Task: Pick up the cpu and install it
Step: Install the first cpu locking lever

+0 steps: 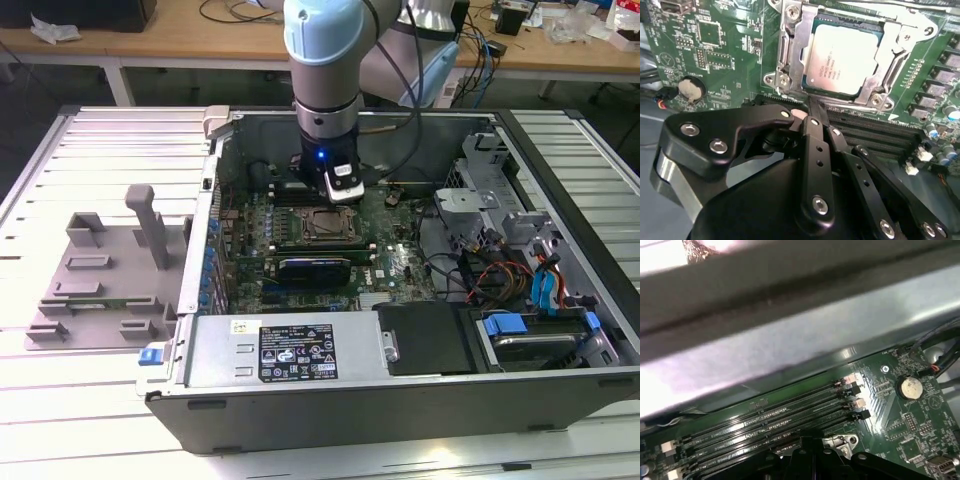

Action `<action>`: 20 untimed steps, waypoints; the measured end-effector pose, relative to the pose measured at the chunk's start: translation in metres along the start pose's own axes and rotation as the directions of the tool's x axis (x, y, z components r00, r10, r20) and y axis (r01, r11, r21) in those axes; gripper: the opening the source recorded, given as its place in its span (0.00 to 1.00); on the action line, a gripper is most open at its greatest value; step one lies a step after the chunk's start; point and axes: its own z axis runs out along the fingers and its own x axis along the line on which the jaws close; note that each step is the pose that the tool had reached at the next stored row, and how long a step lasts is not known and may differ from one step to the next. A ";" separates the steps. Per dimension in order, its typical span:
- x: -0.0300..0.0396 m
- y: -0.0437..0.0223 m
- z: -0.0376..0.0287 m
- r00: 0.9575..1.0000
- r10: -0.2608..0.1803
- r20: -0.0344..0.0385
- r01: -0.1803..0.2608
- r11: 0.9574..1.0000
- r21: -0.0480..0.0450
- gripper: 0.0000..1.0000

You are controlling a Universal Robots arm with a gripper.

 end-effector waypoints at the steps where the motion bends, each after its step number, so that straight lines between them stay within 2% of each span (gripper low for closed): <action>1: -0.0001 0.0004 -0.0021 1.000 0.000 0.000 0.000 1.000 0.000 0.11; 2: -0.0003 0.0008 -0.0041 1.000 0.000 0.000 0.000 1.000 0.000 0.11; 4: -0.0008 0.0025 -0.0123 1.000 0.000 0.001 0.000 1.000 0.002 0.11; 5: -0.0009 0.0029 -0.0140 1.000 -0.001 0.002 0.001 1.000 0.006 0.11; 6: -0.0010 0.0030 -0.0148 1.000 -0.004 0.010 0.004 1.000 0.028 0.11; 7: -0.0010 0.0031 -0.0149 1.000 -0.009 0.020 0.007 0.998 0.057 0.11; 8: -0.0010 0.0031 -0.0149 1.000 -0.011 0.024 0.009 0.997 0.072 0.11; 9: -0.0010 0.0030 -0.0150 0.999 -0.017 0.036 0.013 0.994 0.108 0.11; 10: -0.0010 0.0030 -0.0149 0.999 -0.020 0.040 0.015 0.993 0.120 0.11; 12: -0.0010 0.0026 -0.0150 0.999 -0.025 0.045 0.019 0.991 0.136 0.11; 14: -0.0018 -0.0010 -0.0157 0.998 -0.031 0.045 0.025 0.990 0.139 0.11; 16: -0.0021 -0.0017 -0.0157 0.998 -0.044 0.043 0.037 0.990 0.139 0.11; 18: -0.0022 -0.0022 -0.0156 0.997 -0.064 0.039 0.058 0.988 0.143 0.11; 19: -0.0023 -0.0023 -0.0155 0.997 -0.072 0.037 0.066 0.987 0.147 0.11; 20: -0.0023 -0.0025 -0.0151 0.996 -0.080 0.032 0.074 0.985 0.157 0.11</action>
